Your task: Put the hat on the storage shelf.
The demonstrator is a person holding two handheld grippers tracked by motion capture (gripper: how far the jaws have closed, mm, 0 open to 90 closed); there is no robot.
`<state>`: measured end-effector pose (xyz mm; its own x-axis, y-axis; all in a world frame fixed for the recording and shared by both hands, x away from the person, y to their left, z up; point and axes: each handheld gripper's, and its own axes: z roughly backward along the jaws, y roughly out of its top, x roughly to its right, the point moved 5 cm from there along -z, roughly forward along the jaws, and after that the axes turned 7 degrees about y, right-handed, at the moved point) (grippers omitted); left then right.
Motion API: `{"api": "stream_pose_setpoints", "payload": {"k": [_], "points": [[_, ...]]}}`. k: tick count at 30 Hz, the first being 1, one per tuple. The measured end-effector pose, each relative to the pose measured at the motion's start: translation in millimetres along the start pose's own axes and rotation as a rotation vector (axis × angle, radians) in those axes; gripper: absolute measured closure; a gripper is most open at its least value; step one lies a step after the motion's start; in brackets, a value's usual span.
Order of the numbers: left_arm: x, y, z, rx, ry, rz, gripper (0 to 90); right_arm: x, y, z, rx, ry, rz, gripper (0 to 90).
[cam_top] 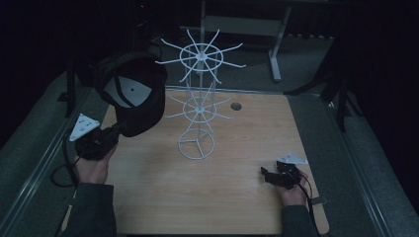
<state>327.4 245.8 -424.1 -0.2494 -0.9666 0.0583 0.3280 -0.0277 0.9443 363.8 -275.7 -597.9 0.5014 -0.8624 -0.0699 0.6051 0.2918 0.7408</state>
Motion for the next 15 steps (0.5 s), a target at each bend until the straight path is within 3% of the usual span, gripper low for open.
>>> {"api": "stream_pose_setpoints", "payload": {"k": [15], "points": [[0.3,4.0,0.8,0.013,0.002,0.001,86.8,0.0,0.0,0.0,0.0,0.0,0.0,26.7]]}}
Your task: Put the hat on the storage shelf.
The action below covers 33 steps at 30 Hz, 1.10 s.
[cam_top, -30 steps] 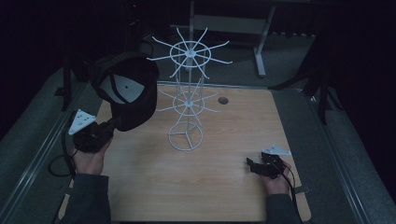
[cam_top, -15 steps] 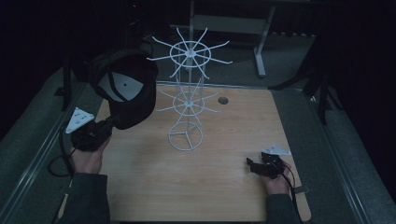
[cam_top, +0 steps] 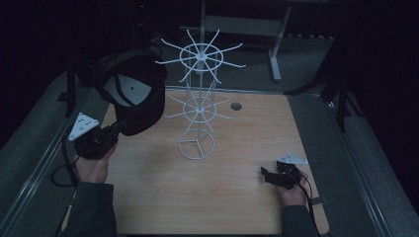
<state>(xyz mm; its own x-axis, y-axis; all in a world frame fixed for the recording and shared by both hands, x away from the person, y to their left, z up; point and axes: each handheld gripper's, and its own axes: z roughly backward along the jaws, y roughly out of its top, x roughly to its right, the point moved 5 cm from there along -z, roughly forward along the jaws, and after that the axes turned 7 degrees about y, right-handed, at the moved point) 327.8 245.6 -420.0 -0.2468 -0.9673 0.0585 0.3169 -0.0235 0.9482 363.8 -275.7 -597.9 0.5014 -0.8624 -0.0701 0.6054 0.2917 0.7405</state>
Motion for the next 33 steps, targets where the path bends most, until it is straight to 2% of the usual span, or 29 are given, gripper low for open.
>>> {"api": "stream_pose_setpoints", "payload": {"k": [18,33], "points": [[0.7,5.5,1.1,0.014,0.0,0.001,86.8,-0.1,0.0,0.0,0.0,0.0,0.0,26.6],[2.3,16.7,1.8,0.037,0.009,-0.001,86.8,-0.1,0.0,0.0,-0.001,0.001,0.002,26.6]]}}
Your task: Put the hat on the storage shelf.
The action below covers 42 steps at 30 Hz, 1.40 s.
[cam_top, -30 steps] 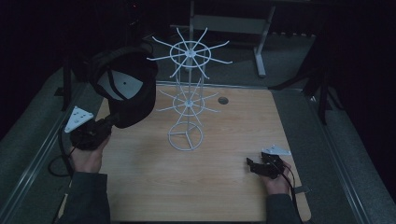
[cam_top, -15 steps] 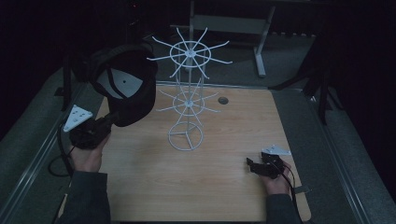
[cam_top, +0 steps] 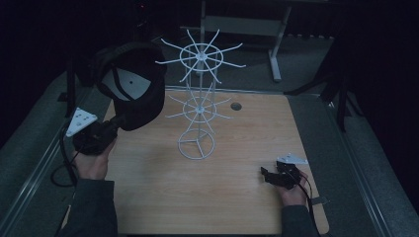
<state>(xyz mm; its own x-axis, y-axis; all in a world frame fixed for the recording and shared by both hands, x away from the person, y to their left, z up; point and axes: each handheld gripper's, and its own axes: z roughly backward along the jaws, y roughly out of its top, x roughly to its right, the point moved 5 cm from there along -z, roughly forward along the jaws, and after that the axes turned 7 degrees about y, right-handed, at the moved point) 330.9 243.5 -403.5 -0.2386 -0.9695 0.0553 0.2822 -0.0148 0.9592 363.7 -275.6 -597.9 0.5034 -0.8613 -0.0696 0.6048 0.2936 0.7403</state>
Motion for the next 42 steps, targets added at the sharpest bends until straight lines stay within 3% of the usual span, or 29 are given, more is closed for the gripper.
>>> {"api": "stream_pose_setpoints", "payload": {"k": [28,42], "points": [[6.8,12.6,-6.2,0.014,0.003,-0.016,86.8,-0.6,-0.3,0.3,-0.001,0.001,0.003,26.6],[12.7,19.4,-11.7,0.015,0.025,-0.042,86.8,-0.8,-0.3,0.4,-0.001,0.002,0.0,26.5]]}}
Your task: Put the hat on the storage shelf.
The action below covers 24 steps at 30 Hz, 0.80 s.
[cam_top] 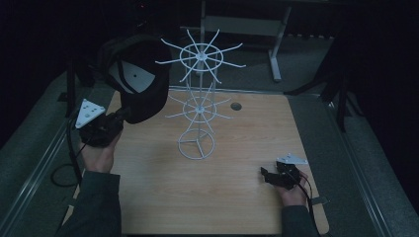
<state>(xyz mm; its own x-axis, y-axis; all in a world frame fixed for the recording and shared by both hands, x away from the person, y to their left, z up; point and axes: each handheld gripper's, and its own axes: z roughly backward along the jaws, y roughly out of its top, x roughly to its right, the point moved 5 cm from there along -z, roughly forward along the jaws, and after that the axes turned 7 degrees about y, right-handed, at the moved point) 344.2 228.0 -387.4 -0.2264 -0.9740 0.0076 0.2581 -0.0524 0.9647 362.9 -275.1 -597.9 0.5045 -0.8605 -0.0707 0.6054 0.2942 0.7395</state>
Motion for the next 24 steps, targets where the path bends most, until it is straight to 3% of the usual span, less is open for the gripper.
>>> {"api": "stream_pose_setpoints", "payload": {"k": [19,24], "points": [[10.0,9.0,-3.7,0.015,0.027,-0.049,86.7,0.0,0.0,0.0,0.0,0.0,0.002,26.5],[14.6,9.3,-3.7,0.023,0.025,-0.079,86.8,-0.1,0.0,0.1,0.0,0.0,0.002,26.5]]}}
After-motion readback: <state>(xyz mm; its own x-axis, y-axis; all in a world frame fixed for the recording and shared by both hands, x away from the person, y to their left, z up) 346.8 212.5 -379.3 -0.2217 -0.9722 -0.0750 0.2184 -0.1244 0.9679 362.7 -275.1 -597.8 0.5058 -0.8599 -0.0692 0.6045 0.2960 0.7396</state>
